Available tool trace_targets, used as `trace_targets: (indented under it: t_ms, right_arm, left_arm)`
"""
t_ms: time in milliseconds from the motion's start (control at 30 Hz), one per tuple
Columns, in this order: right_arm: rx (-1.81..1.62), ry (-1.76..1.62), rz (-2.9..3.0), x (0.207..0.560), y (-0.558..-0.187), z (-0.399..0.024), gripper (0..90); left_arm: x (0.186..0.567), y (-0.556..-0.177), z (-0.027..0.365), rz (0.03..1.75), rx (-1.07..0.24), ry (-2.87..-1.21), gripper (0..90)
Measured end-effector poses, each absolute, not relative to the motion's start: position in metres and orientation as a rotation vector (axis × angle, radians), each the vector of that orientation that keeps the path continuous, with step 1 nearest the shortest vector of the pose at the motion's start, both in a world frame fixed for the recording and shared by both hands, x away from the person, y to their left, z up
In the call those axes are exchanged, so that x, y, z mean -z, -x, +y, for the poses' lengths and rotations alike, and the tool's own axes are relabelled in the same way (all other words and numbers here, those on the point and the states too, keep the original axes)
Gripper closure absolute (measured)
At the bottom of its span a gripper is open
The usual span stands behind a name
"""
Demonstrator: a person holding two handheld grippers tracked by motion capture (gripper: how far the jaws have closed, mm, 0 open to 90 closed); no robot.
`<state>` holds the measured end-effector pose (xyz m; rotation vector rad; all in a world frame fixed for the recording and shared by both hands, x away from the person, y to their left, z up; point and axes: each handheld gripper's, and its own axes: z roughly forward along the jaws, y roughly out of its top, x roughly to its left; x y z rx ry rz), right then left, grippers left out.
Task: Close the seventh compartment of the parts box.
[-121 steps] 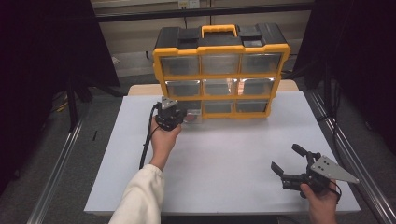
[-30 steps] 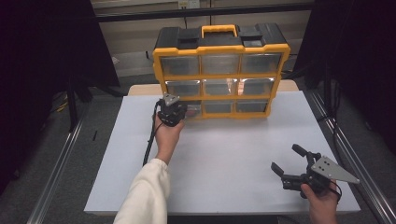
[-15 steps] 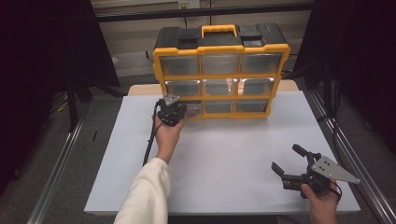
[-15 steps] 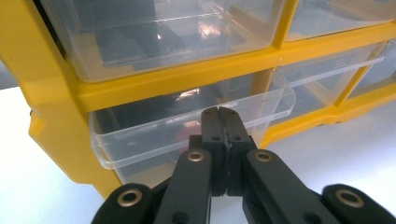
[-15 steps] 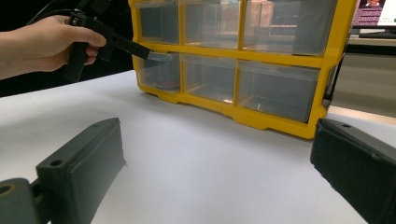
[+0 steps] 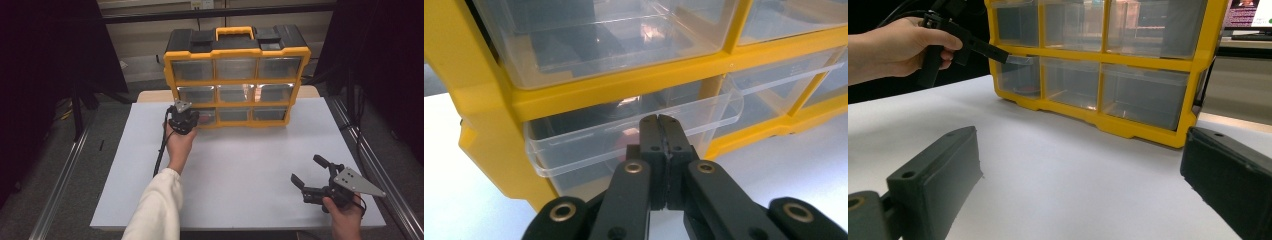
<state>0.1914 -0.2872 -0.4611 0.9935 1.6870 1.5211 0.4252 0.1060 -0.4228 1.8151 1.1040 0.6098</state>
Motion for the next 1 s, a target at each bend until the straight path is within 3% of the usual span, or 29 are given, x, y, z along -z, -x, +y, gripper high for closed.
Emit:
trace_targets:
  t_ms: [1000]
  right_arm:
    - [-1.528, -0.993, 1.689, 0.4613, -0.1917, -0.2874, 2.2]
  left_arm:
    - [0.4249, -0.4301, 0.1033, 1.112, -0.630, -1.808, 90.0]
